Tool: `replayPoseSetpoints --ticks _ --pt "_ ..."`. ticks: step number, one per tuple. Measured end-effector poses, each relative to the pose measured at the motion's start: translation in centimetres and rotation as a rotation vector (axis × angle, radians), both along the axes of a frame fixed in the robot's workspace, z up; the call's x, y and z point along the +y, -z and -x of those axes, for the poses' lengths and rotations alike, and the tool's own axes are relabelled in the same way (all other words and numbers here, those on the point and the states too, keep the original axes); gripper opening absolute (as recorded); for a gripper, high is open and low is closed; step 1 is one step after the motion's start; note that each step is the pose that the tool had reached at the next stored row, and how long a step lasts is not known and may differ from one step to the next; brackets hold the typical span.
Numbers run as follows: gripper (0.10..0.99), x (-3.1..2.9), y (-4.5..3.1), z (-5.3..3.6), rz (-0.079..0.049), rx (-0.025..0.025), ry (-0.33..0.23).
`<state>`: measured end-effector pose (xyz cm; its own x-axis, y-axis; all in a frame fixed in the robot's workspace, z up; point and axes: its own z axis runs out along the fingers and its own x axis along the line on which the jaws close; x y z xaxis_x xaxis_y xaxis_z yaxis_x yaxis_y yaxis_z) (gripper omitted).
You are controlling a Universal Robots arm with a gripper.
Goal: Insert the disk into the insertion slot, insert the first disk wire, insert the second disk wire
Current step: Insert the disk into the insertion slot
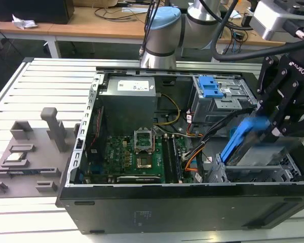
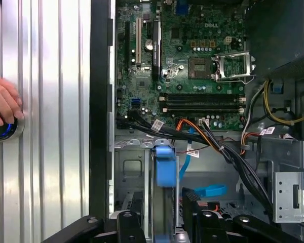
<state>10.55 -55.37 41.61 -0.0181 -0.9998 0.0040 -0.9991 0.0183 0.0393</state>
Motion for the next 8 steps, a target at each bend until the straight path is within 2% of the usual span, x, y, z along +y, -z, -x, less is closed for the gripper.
replayPoseSetpoints --ticks 4,5,6,7,8 --pt "0.427 0.0 0.0 0.0 0.001 0.0 0.0" --pt "0.294 0.0 0.0 0.0 0.001 0.0 0.0" --pt "0.235 0.0 0.0 0.0 0.002 0.0001 0.0" --pt "0.114 0.0 0.0 0.0 0.002 0.0 0.0" --pt "0.106 0.0 0.0 0.0 0.003 0.0 0.0"
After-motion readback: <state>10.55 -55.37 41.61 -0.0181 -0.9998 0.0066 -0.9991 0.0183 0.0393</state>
